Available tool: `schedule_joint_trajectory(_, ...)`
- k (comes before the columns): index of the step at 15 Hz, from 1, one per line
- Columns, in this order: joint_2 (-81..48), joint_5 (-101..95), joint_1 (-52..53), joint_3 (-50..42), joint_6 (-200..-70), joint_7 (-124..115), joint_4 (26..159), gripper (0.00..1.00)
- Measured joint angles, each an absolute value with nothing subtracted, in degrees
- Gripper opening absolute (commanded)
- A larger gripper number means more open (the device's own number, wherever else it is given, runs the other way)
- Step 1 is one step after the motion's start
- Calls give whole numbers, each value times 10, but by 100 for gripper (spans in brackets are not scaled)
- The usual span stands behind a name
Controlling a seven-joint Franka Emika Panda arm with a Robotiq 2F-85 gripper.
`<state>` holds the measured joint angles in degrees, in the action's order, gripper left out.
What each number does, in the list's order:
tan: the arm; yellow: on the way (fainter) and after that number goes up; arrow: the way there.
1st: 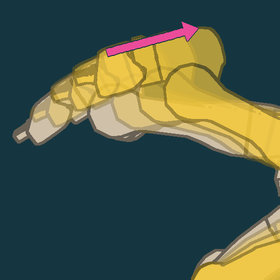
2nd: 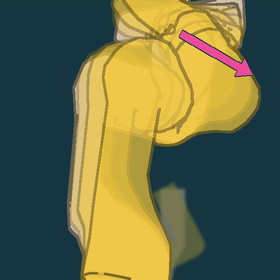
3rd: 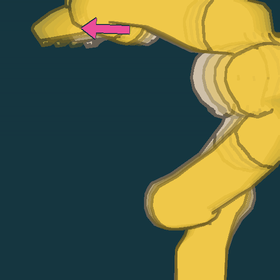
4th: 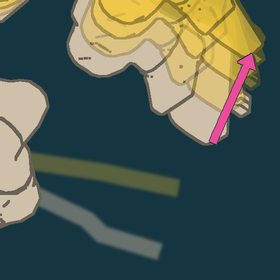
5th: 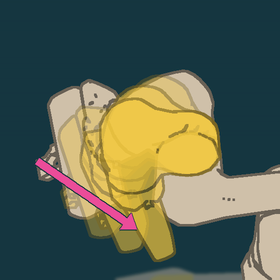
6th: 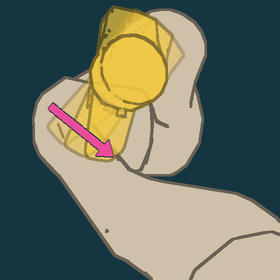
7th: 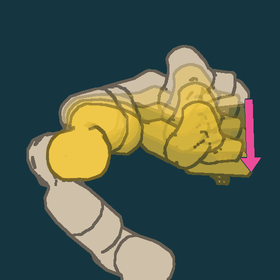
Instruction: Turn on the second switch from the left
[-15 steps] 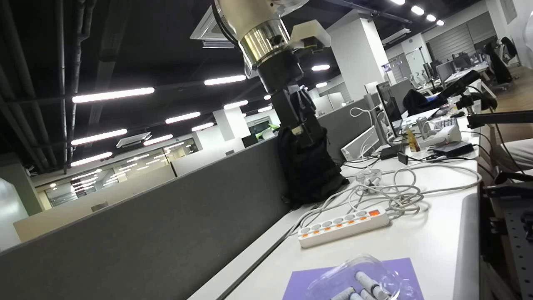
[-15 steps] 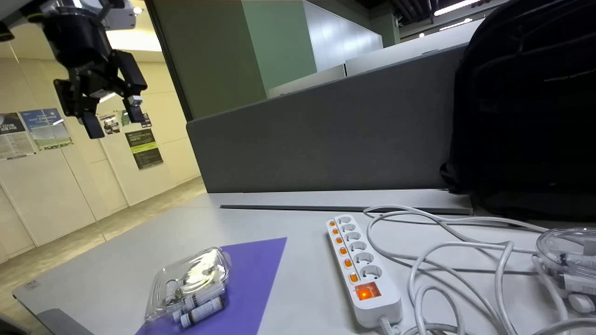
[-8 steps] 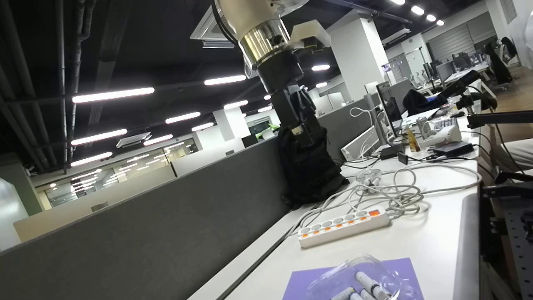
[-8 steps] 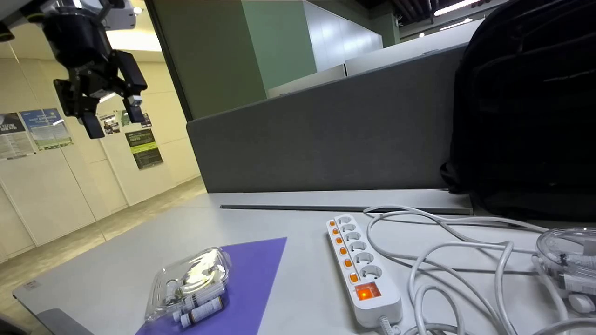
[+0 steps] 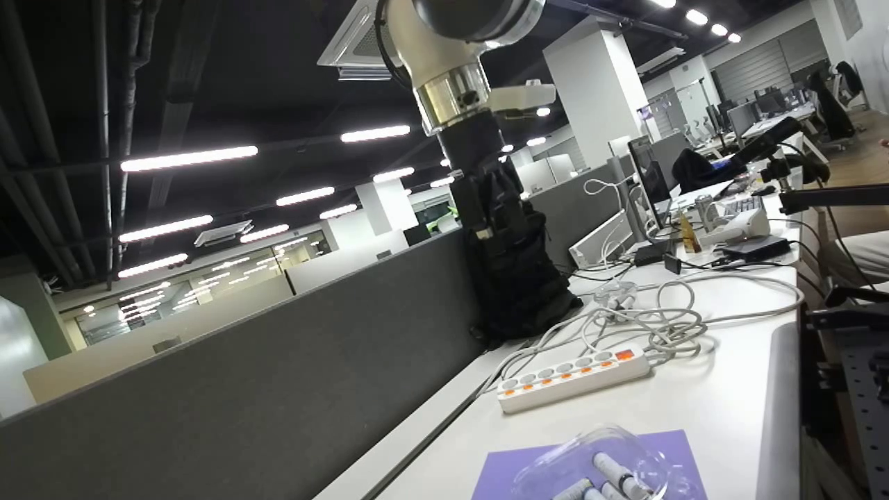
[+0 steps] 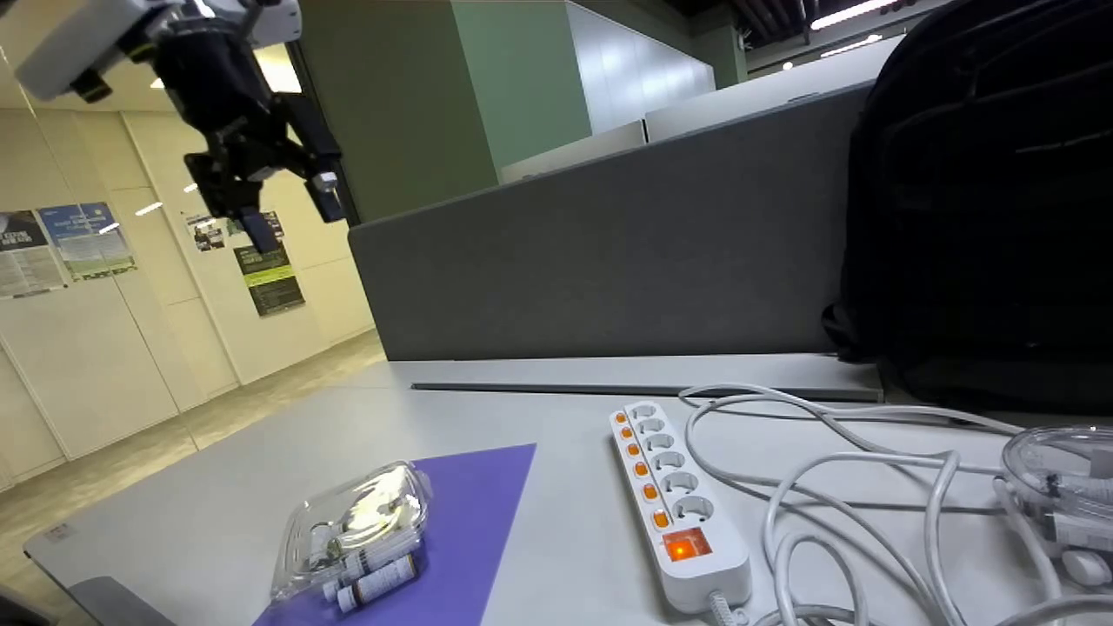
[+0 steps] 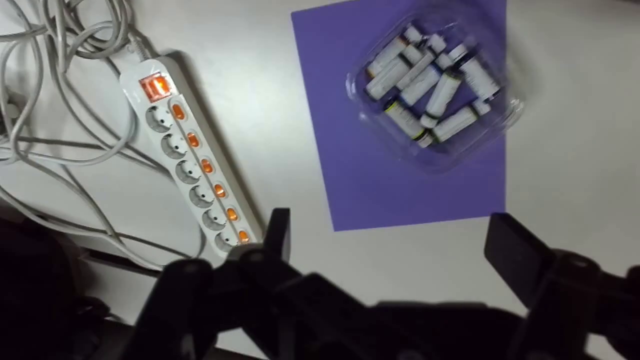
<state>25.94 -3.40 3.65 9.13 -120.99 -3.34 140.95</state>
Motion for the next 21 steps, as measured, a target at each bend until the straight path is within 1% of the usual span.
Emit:
schedule_joint_trajectory(2, 236, -56, 11, 81, -1267, -45, 1420, 100)
schedule_joint_trajectory(3, 223, -66, 0, 77, -1292, -50, 1423, 75)
schedule_joint_trajectory(4, 208, -77, -11, 74, -1318, -60, 1425, 75)
schedule_joint_trajectory(8, 144, -116, -47, 62, -1401, -107, 1425, 45)
schedule_joint_trajectory(9, 129, -126, -55, 59, -1416, -119, 1424, 39)
schedule_joint_trajectory(10, 114, -136, -61, 54, -1428, -130, 1421, 31)
schedule_joint_trajectory(14, 51, -147, -73, 29, -1445, -147, 1392, 5)
schedule_joint_trajectory(15, 34, -145, -73, 22, -1445, -147, 1381, 0)
schedule_joint_trajectory(21, -51, -77, -68, -9, -1443, -127, 1316, 1)
